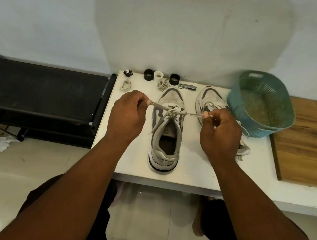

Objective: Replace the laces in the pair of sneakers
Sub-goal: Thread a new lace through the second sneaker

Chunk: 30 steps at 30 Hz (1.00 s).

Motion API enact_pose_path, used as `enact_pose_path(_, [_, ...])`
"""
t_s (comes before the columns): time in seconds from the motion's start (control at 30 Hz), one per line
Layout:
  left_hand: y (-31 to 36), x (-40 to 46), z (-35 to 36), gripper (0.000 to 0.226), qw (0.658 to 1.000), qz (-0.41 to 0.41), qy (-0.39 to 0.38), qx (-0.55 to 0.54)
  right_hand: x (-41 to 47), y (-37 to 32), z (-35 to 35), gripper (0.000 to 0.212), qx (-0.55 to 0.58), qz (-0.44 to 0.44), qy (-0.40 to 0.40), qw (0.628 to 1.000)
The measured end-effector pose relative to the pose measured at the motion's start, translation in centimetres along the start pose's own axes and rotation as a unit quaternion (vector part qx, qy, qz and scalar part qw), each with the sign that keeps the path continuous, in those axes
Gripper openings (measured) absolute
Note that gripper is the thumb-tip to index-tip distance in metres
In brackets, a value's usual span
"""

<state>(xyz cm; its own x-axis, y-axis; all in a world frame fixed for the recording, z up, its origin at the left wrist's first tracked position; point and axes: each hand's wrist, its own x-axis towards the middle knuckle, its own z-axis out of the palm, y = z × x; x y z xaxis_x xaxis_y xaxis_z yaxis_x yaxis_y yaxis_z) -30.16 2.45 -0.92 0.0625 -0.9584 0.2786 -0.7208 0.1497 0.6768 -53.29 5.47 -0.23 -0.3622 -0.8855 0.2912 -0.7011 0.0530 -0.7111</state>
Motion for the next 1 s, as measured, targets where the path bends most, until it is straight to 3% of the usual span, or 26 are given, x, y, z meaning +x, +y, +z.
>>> enact_pose_path(0.1, [-0.2,-0.1,0.8,0.028,0.998,-0.053,-0.032,-0.018,-0.1,-0.2,0.4,0.014,0.075,0.11,0.013,0.991])
enact_pose_path(0.13, [-0.2,-0.1,1.1,0.03,0.992,-0.092,-0.042,-0.074,-0.1,-0.2,0.7,0.013,0.135,0.156,0.013,0.978])
enact_pose_path(0.17, [0.0,-0.1,1.3,0.029,0.971,-0.149,-0.052,-0.179,0.0,-0.4,0.9,0.01,0.228,0.209,0.005,0.951])
enact_pose_path(0.23, [0.6,-0.3,1.7,0.02,0.867,-0.251,-0.069,-0.425,0.1,-0.8,1.3,0.004,0.417,0.291,-0.022,0.861])
enact_pose_path(0.27, [0.9,-0.2,1.8,0.016,0.818,-0.27,-0.066,-0.504,0.2,-0.8,1.4,0.003,0.461,0.303,-0.031,0.834])
enact_pose_path(0.33, [1.1,0.0,1.9,0.012,0.797,-0.27,-0.051,-0.537,0.2,-0.7,1.7,0.003,0.455,0.294,-0.039,0.84])
enact_pose_path(0.47, [0.3,0.9,2.1,0.009,0.853,-0.242,0.003,-0.461,0.7,-0.1,1.8,0.01,0.378,0.282,0.018,0.882])
enact_pose_path(0.57, [-1.5,1.5,1.4,0.007,0.954,-0.122,0.017,-0.273,1.1,1.0,1.5,0.013,0.246,0.253,0.044,0.935])
enact_pose_path(0.63, [-2.5,1.7,0.7,0.013,0.987,-0.04,0.013,-0.155,1.2,1.9,1.4,0.012,0.154,0.211,0.038,0.964])
enact_pose_path(0.8, [-4.3,1.9,-0.3,0.022,0.998,0.037,0.022,-0.053,1.2,2.7,1.1,0.022,-0.041,0.093,0.032,0.994])
enact_pose_path(1.0, [-6.0,0.6,0.9,0.022,0.999,-0.047,-0.007,-0.007,0.2,3.9,2.1,0.017,-0.16,-0.035,-0.033,0.986])
